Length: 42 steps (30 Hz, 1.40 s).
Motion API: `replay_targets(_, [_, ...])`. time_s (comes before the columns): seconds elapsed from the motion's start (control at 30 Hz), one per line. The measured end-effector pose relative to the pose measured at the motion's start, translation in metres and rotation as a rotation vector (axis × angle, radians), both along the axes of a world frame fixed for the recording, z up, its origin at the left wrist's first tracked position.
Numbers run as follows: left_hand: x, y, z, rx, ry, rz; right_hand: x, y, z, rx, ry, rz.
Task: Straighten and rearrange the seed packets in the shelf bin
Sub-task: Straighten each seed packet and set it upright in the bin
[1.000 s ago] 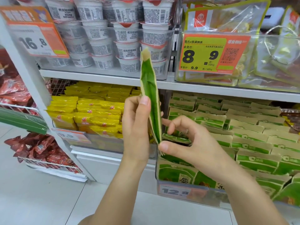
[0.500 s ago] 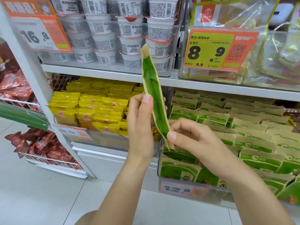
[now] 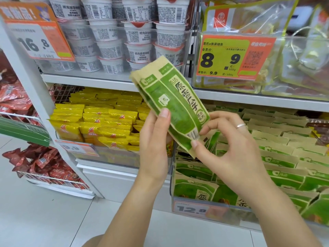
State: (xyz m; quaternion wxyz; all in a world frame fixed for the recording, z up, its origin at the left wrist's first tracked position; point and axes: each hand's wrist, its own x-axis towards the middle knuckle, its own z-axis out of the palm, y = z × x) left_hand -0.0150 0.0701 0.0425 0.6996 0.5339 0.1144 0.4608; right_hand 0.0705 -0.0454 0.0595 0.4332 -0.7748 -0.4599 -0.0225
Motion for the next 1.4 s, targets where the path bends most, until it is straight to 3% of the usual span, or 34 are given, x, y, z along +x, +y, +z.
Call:
replay_targets(0.07, [0.000, -0.003, 0.001, 0.002, 0.009, 0.000, 0.000, 0.000, -0.002, 0.001, -0.103, -0.026])
replay_targets(0.13, [0.000, -0.004, 0.003, -0.008, 0.006, 0.043, -0.001, 0.001, -0.002, 0.004, -0.085, -0.004])
replay_targets(0.27, [-0.002, 0.001, 0.003, -0.139, 0.006, 0.019, 0.000, 0.000, 0.004, 0.111, 0.316, 0.078])
replay_targets(0.4, [-0.004, 0.002, 0.001, -0.085, 0.137, -0.181, 0.000, -0.001, 0.014, 0.280, 0.671, 0.212])
replay_targets(0.47, [-0.005, 0.000, 0.002, -0.058, 0.181, -0.205, -0.002, 0.000, 0.016, 0.360, 0.737, 0.203])
replay_targets(0.6, [-0.002, 0.001, 0.004, 0.067, 0.199, 0.000, -0.003, 0.003, 0.012, 0.387, 0.722, 0.131])
replay_targets(0.7, [-0.004, 0.009, 0.005, 0.284, 0.250, 0.194, -0.006, 0.006, 0.008, 0.392, 0.703, 0.130])
replay_targets(0.93, [-0.008, 0.000, 0.018, 0.635, 0.585, 0.465, -0.016, 0.010, 0.007, 0.443, 0.631, 0.198])
replay_targets(1.13, [-0.006, -0.005, 0.020, 0.727, 0.703, 0.489, -0.020, 0.010, 0.004, 0.438, 0.521, 0.197])
replay_targets(1.4, [-0.009, -0.002, 0.020, 0.796, 0.718, 0.534, -0.021, 0.009, 0.004, 0.397, 0.465, 0.228])
